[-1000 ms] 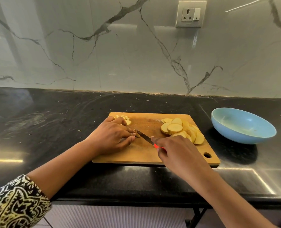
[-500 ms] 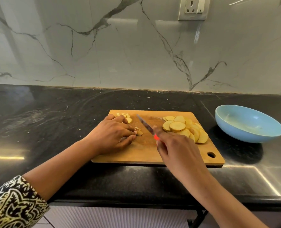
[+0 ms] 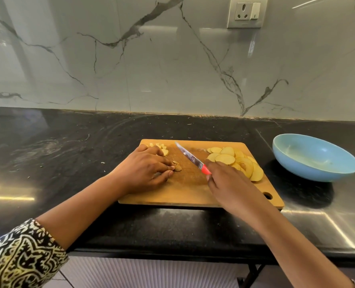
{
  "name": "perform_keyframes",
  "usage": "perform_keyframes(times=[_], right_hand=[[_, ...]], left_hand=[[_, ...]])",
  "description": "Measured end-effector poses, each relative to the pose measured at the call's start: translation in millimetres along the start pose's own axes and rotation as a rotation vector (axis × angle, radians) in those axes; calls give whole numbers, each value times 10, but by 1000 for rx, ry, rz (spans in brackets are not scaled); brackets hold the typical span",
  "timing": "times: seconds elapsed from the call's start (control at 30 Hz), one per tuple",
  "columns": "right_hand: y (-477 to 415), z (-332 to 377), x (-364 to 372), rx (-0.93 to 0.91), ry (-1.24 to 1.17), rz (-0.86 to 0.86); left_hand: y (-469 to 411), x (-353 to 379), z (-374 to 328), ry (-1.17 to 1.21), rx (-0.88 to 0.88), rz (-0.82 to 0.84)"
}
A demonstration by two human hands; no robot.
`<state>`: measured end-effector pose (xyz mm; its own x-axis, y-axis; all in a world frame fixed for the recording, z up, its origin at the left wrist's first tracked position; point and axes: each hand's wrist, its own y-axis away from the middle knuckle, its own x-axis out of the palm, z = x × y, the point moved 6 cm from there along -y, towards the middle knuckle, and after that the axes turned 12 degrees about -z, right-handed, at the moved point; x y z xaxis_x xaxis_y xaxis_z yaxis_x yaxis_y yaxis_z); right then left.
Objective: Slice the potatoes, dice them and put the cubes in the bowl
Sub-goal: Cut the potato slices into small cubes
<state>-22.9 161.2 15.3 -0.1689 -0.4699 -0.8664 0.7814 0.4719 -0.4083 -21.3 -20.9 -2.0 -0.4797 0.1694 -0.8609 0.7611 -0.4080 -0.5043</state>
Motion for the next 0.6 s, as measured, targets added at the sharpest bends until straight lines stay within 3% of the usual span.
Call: perform_keyframes(times=[0.17,0.6], right_hand=[[62,146,0,-123,49,-48],[75,239,85,-145,208,-59]], left_hand=[[3,1,1,5,16,3],[4,4,-14,2,52,-21]])
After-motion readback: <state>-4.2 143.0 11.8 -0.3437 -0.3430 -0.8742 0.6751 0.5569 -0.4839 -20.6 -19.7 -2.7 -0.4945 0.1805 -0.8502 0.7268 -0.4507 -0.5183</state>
